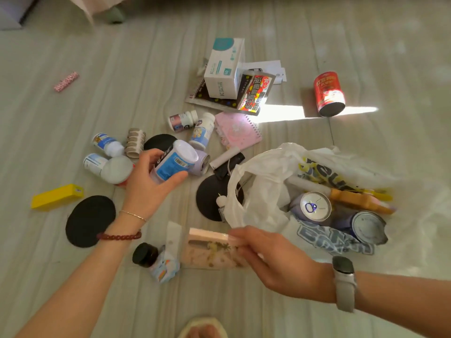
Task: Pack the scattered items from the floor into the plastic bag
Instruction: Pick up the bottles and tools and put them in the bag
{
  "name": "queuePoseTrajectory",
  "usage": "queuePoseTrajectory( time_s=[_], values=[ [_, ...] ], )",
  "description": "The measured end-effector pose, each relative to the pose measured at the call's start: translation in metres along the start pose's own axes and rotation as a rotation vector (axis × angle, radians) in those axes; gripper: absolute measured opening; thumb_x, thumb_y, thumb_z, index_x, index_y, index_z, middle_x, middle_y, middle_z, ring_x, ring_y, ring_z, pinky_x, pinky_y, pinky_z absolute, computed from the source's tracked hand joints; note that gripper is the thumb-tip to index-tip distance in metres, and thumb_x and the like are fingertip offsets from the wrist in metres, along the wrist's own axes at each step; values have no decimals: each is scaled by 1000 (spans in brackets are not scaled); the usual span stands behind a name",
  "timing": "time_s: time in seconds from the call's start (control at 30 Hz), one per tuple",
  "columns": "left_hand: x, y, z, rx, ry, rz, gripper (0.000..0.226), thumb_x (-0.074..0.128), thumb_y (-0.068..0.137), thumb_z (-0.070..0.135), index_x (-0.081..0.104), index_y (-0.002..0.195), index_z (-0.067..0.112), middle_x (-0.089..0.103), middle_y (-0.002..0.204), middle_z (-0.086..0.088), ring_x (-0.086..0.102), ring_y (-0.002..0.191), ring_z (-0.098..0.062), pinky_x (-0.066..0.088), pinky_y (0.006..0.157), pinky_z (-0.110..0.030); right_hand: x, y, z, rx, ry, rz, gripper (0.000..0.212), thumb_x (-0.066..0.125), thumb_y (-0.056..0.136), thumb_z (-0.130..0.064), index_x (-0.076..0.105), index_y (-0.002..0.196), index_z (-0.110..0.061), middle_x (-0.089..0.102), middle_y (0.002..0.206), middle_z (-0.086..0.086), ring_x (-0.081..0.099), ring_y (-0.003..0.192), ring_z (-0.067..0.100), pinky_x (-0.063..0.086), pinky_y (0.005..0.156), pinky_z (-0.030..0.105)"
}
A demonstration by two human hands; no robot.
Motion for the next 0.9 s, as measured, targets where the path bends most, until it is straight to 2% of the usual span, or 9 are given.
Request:
queuePoseTrajectory(
  time_s=[0.07, 0.17, 0.33, 0.4, 0.5, 0.57, 0.7, 0.8, 0.9],
  values=[
    [10, 4, 35, 67, -16, -28, 49, 75, 68, 19, 43, 105, 22, 51, 99, 8, 54, 89, 3, 43, 71, -1, -27, -8, 10, 37, -72, 172, 29, 35, 89, -32, 43, 117, -30, 65, 101, -1, 56, 85, 11, 43, 71, 17],
    [42, 0, 77, 126, -28, -99, 48, 75, 69, 26, 47, 108, 17, 53, 102, 5, 54, 91, -7, 44, 68, -1, -63, -24, 32, 144, -156, 413, 40, 37, 86, -33, 55, 116, -13, 66, 92, -1, 58, 79, 12, 48, 66, 28],
    [103, -24, 121, 227, -61, -272, 49, 76, 65, 44, 46, 99, 26, 54, 90, 20, 56, 84, 3, 45, 69, -4, -119, -66, 64, 370, -269, 635, 41, 40, 85, -26, 53, 119, -6, 65, 101, 9, 63, 88, 30, 51, 69, 36],
    [126, -38, 126, 253, 38, -342, 48, 73, 67, 45, 48, 102, 25, 58, 94, 10, 57, 86, -6, 46, 72, -13, -136, -77, 73, 406, -419, 633, 39, 42, 85, -24, 57, 117, -6, 66, 105, 14, 61, 90, 33, 45, 73, 34],
    [158, -50, 123, 403, 517, -393, 62, 57, 72, 61, 47, 119, 23, 61, 111, 1, 55, 101, -19, 38, 82, -31, -150, -82, 82, 356, -665, 538, 31, 45, 86, -21, 66, 105, -8, 71, 94, 14, 63, 81, 36, 44, 68, 35],
    [173, -50, 119, 463, 755, -426, 66, 45, 78, 64, 41, 129, 23, 57, 124, -1, 48, 113, -23, 31, 89, -35, -152, -79, 82, 386, -743, 512, 31, 41, 91, -22, 63, 110, -11, 71, 96, 13, 61, 84, 35, 39, 68, 34],
    [174, -44, 108, 594, 841, -299, 54, 55, 80, 50, 51, 123, 18, 49, 135, -10, 43, 124, -33, 30, 98, -51, -143, -68, 78, 381, -652, 479, 34, 41, 97, -22, 47, 129, -17, 66, 111, 12, 59, 94, 31, 41, 68, 33],
    [158, -36, 94, 501, 765, -160, 57, 41, 80, 51, 52, 124, 17, 44, 139, -17, 36, 131, -38, 27, 100, -61, -147, -58, 78, 319, -633, 498, 35, 54, 91, -18, 50, 125, -17, 66, 110, 10, 61, 94, 30, 44, 68, 32],
    [149, -20, 75, 216, 781, -257, 69, 36, 87, 59, 15, 144, 27, 7, 155, -11, 3, 143, -32, 4, 110, -57, -153, -53, 83, 330, -649, 428, 39, 61, 86, -20, 51, 123, -17, 66, 110, 10, 59, 93, 29, 35, 71, 27]
  ],
)
Point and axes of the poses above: each hand's wrist, its own y-axis towards the middle knuckle, its own x-axis out of the palm, z = x × y, the point moved 1 cm from there along y, towards the middle knuckle
